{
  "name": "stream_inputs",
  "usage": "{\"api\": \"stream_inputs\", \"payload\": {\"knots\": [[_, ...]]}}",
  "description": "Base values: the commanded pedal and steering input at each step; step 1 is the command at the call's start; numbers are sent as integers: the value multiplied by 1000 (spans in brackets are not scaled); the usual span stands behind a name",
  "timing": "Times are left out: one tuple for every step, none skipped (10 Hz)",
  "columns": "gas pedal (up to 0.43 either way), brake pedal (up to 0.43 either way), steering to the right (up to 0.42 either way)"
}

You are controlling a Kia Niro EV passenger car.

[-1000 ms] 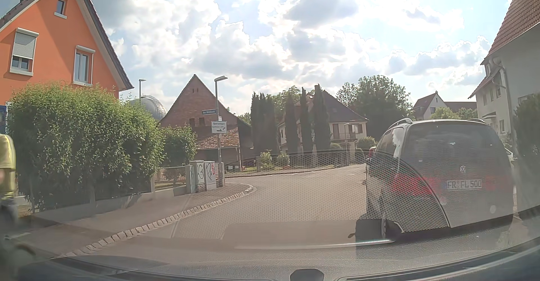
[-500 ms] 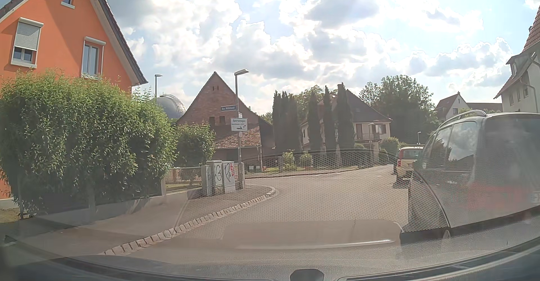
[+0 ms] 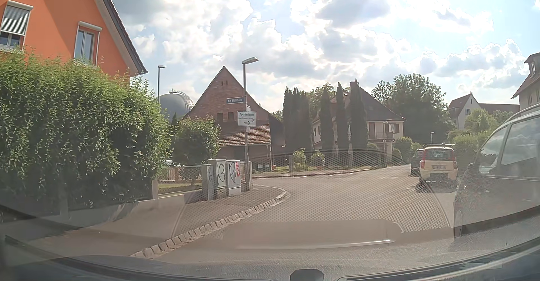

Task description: Follow the waypoints while adhering to traffic rules and regulations

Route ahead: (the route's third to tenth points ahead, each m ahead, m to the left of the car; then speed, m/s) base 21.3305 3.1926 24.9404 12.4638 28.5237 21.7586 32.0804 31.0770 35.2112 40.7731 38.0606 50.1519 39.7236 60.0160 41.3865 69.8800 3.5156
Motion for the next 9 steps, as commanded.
{"api": "stream_inputs", "payload": {"knots": [[287, 0, 81], [287, 0, 112], [287, 0, 141], [287, 0, 165], [287, 0, 178], [268, 0, 190], [209, 0, 200], [197, 0, 205], [197, 0, 206]]}}
